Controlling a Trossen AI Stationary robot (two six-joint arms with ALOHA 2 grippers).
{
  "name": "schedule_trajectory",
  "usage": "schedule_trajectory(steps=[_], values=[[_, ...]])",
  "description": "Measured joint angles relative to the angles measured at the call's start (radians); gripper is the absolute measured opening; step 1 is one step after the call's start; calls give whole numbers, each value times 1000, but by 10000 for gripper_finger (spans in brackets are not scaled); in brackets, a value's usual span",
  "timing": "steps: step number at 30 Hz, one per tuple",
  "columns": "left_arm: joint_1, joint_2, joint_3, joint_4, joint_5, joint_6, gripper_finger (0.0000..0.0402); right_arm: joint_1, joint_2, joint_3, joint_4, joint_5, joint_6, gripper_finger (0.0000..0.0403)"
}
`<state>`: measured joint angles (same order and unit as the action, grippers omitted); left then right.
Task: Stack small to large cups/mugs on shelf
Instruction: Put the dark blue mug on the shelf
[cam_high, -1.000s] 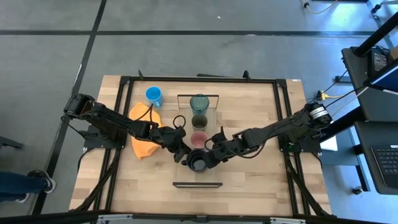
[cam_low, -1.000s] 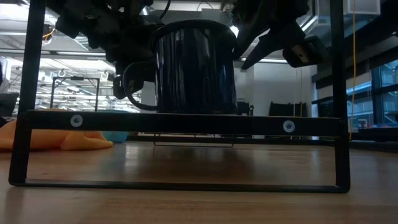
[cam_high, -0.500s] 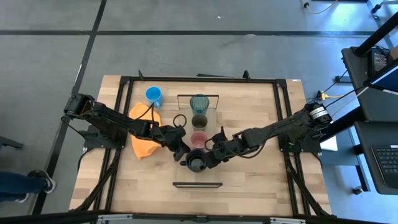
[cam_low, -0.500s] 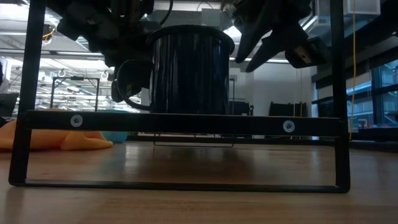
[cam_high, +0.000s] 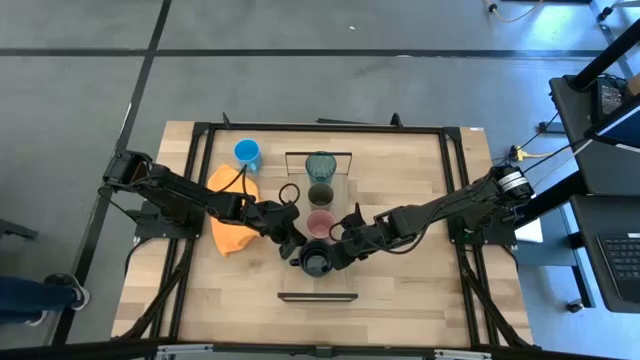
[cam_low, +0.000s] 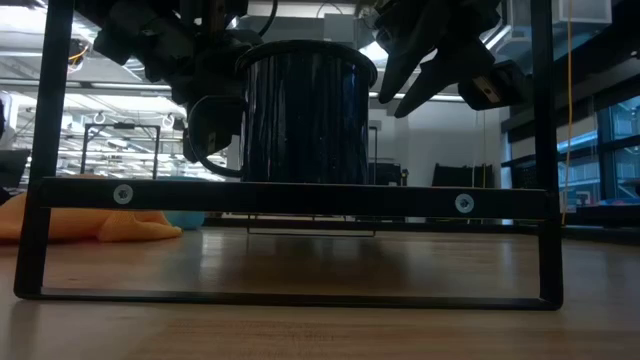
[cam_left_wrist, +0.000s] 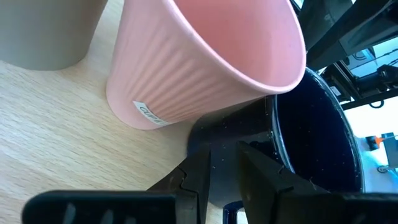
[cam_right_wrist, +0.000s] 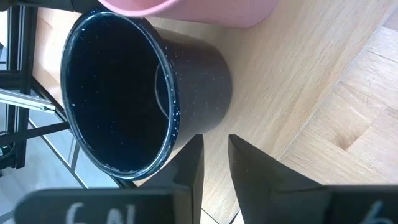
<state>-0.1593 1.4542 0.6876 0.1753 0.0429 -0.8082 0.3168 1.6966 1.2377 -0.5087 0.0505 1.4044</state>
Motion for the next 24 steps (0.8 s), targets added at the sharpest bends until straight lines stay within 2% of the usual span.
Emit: schedule_trajectory(steps=[24], values=[[-14, 0, 0, -89, -29, 6, 69, 4, 0, 0, -26, -21, 5, 76]])
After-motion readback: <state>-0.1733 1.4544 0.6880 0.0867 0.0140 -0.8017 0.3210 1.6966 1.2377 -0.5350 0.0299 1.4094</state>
